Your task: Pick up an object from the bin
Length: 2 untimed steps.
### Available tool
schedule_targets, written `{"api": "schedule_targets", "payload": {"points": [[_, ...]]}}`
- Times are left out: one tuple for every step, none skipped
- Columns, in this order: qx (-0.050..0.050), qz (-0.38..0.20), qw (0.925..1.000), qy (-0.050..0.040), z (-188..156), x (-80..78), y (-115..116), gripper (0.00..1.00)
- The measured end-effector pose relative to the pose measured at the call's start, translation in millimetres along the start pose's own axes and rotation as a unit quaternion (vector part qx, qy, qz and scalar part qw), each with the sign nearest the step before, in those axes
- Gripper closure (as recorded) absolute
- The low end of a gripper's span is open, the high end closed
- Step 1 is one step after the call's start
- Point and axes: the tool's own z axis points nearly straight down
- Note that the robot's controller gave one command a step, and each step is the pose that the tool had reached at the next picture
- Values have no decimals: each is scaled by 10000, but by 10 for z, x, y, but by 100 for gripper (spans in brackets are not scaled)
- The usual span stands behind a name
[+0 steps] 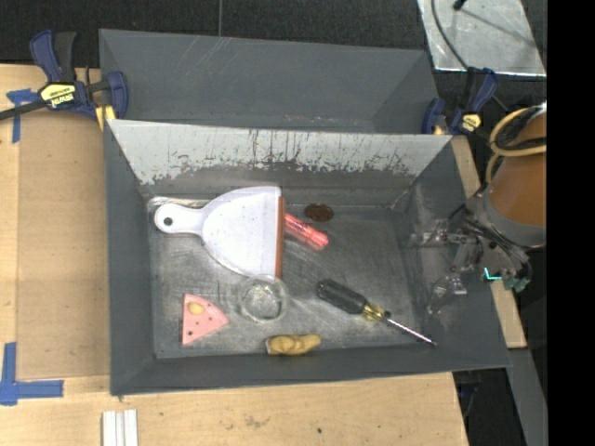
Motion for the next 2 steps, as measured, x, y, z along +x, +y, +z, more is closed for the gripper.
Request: {"api": "schedule_targets", "payload": {"points": [[8,-16,10000,-36,-35,-20,5,0],[6,414,9991,-56,563,95,462,0]]}}
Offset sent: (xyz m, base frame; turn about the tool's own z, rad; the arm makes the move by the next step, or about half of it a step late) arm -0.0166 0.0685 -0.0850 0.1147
